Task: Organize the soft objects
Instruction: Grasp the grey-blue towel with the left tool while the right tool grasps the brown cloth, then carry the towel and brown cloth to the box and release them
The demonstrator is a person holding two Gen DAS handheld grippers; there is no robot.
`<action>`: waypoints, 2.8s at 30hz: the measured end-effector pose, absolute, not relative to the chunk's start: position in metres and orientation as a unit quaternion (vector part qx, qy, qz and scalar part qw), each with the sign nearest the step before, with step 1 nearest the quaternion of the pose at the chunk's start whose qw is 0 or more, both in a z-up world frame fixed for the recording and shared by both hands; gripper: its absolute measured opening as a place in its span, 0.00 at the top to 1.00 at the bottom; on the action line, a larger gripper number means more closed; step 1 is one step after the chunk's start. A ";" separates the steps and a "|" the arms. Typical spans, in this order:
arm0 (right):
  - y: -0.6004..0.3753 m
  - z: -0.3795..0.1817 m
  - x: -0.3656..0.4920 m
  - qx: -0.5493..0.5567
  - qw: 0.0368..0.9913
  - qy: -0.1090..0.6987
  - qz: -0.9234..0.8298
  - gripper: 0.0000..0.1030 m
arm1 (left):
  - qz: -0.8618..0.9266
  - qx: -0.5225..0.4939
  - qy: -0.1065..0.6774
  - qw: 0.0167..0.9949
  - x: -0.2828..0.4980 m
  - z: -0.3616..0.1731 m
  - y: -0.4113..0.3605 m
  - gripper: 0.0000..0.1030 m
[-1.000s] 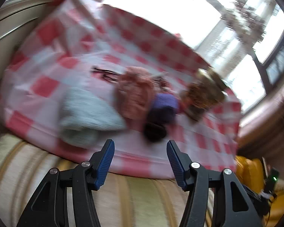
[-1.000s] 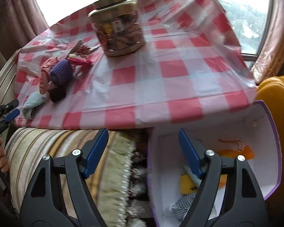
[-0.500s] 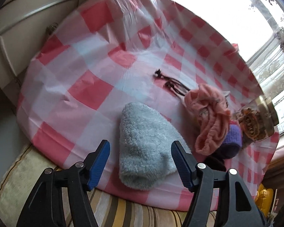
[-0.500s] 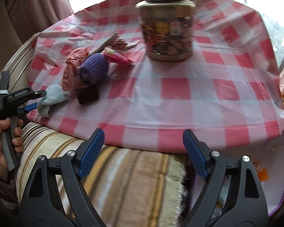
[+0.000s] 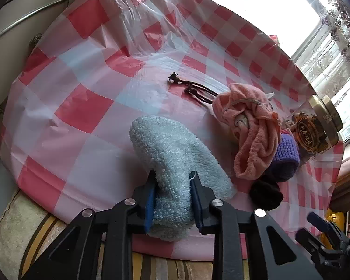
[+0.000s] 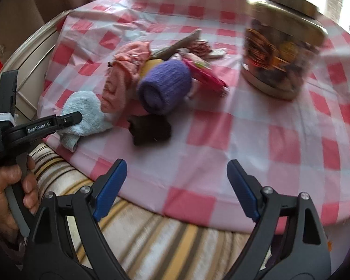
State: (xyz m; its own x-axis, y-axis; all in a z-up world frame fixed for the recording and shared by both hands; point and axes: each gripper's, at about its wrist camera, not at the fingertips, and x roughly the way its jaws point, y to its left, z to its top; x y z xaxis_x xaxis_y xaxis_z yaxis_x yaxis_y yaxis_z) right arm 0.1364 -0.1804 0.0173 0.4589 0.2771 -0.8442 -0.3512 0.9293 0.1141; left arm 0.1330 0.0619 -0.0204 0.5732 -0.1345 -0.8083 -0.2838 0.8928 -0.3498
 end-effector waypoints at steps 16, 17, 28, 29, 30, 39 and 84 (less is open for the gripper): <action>-0.133 -0.008 0.187 -0.067 0.839 0.501 0.203 0.14 | 0.027 -0.252 0.446 0.858 0.132 -0.022 0.069 0.76; -0.131 -0.010 0.189 -0.068 0.838 0.502 0.203 0.16 | 0.024 -0.253 0.444 0.859 0.131 -0.021 0.069 0.77; -0.129 -0.014 0.182 -0.066 0.828 0.509 0.223 0.57 | 0.004 -0.274 0.430 0.860 0.112 -0.004 0.063 0.80; -0.132 -0.012 0.179 -0.063 0.829 0.508 0.223 0.58 | 0.000 -0.273 0.428 0.862 0.108 -0.001 0.060 0.80; -0.137 -0.010 0.175 -0.058 0.830 0.507 0.224 0.58 | -0.004 -0.272 0.426 0.863 0.105 0.002 0.057 0.80; -0.179 0.012 0.140 -0.026 0.844 0.489 0.218 0.59 | -0.048 -0.251 0.429 0.866 0.086 0.019 0.017 0.80; -0.497 0.008 0.004 0.126 0.872 0.471 -0.045 0.27 | -0.367 -0.058 0.479 0.795 0.020 0.045 -0.289 0.47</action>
State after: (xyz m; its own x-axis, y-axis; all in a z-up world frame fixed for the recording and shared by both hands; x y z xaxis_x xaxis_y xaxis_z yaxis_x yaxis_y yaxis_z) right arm 0.0041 -0.4966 0.0078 0.5521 0.0410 -0.8328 0.1964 0.9643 0.1777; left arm 0.0200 -0.2894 0.0451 0.2717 -0.6387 -0.7199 0.5282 0.7243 -0.4432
